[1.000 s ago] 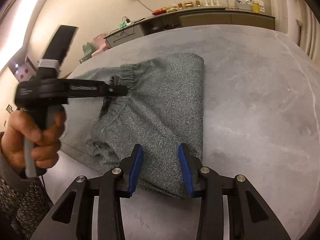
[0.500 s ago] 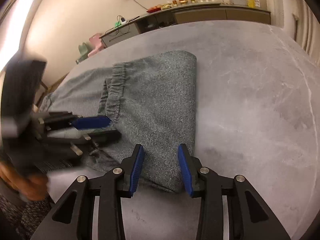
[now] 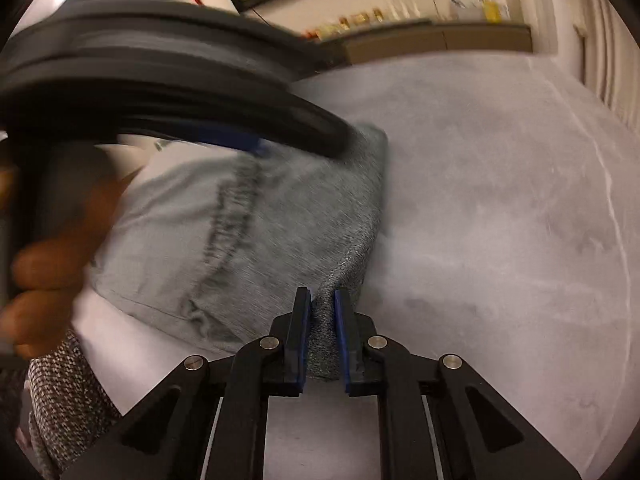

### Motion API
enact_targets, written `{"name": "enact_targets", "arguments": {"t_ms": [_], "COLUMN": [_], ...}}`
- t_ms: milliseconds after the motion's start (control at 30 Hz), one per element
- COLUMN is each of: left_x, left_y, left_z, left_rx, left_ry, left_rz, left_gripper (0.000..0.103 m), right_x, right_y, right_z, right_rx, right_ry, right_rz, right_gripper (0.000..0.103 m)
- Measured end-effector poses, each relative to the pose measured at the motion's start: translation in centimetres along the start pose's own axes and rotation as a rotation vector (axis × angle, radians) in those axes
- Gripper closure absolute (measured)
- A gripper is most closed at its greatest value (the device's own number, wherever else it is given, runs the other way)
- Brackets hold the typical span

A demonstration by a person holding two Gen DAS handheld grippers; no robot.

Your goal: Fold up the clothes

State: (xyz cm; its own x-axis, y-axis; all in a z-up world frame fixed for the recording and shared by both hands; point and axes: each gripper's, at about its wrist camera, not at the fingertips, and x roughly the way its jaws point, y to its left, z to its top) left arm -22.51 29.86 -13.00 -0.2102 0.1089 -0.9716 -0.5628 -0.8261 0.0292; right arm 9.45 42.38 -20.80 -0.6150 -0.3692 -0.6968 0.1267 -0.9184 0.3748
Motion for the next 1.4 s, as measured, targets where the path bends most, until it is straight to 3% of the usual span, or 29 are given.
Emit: {"name": "enact_targets", "arguments": {"t_ms": [33,67,100,133,200,267,300,333,400,467,500,533,600,700,800,867,967,1067,1167,1200,1267,1400], "left_x": [1.3,2.0,1.9,1.2,-1.8,-5.9,-7.6,-9.3,-12.1,-12.2,-11.6,-10.4,-7.1,-4.0,-2.3,-2.8,-4.0,-4.9,-2.8,-2.3,-2.9,-3.7], "left_y": [-0.5,-0.7,-0.6,-0.2,1.5,4.9,7.1,10.0,16.4,22.3,24.5,26.5,29.7,31.2,31.7,31.4,31.7,31.8,32.5,32.4,32.5,33.1], "left_z": [0.3,0.2,0.0,-0.3,-1.5,-3.7,-5.1,-6.8,-11.0,-15.1,-17.0,-18.5,-20.6,-22.8,-23.4,-23.2,-22.5,-21.5,-20.3,-20.0,-20.1,-21.5], "left_rx": [0.02,0.043,0.048,0.035,0.02,-0.017,-0.045,-0.086,-0.175,-0.253,-0.288,-0.33,-0.421,-0.487,-0.493,-0.466,-0.431,-0.373,-0.383,-0.384,-0.364,-0.365], "left_ry": [0.032,0.026,0.007,-0.019,-0.097,-0.19,-0.229,-0.269,-0.342,-0.36,-0.363,-0.358,-0.312,-0.292,-0.286,-0.333,-0.405,-0.462,-0.39,-0.386,-0.41,-0.394], "left_rz": [0.04,0.092,0.102,0.072,-0.003,-0.088,-0.121,-0.149,-0.205,-0.254,-0.28,-0.286,-0.24,-0.264,-0.187,-0.152,-0.187,-0.181,-0.186,-0.206,-0.23,-0.161], "left_gripper": [0.028,0.04,0.07,0.086,0.09,0.091,0.091,0.091,0.091,0.089,0.085,0.068,0.049,0.049,0.049,0.049,0.059,0.062,0.062,0.063,0.065,0.06], "right_x": [-0.8,-1.6,-2.3,-3.1,-5.0,-7.8,-9.2,-10.7,-12.5,-13.7,-13.7,-13.1,-11.9,-10.3,-7.9,-5.4,-6.4,-9.5,-8.3,-7.3,-8.7,-10.3], "right_y": [-0.3,-0.5,-0.8,-1.1,-1.6,-2.3,-2.3,-2.3,-1.3,0.3,1.7,2.8,5.8,9.8,12.2,13.1,14.6,15.7,15.7,15.4,14.9,14.7], "right_z": [0.0,0.0,0.0,0.0,0.1,0.5,0.7,0.9,1.3,1.7,2.0,2.3,2.6,2.4,1.0,-0.2,0.7,2.0,2.3,1.8,1.8,3.0], "right_rx": [0.007,0.014,0.022,0.029,0.058,0.11,0.125,0.138,0.127,0.098,0.069,0.049,-0.012,-0.109,-0.199,-0.268,-0.352,-0.375,-0.365,-0.356,-0.359,-0.339], "right_ry": [-0.003,-0.006,-0.005,-0.003,-0.003,-0.033,-0.056,-0.079,-0.081,-0.063,-0.035,-0.02,0.018,0.074,0.153,0.233,0.195,0.092,0.155,0.193,0.188,0.204], "right_rz": [0.013,0.026,0.037,0.048,0.098,0.197,0.242,0.288,0.361,0.398,0.391,0.385,0.352,0.287,0.19,0.083,-0.007,0.005,-0.076,-0.105,-0.124,-0.138], "right_gripper": [0.089,0.089,0.089,0.088,0.086,0.071,0.057,0.05,0.05,0.05,0.05,0.05,0.052,0.06,0.064,0.064,0.064,0.064,0.064,0.064,0.063,0.062]}}
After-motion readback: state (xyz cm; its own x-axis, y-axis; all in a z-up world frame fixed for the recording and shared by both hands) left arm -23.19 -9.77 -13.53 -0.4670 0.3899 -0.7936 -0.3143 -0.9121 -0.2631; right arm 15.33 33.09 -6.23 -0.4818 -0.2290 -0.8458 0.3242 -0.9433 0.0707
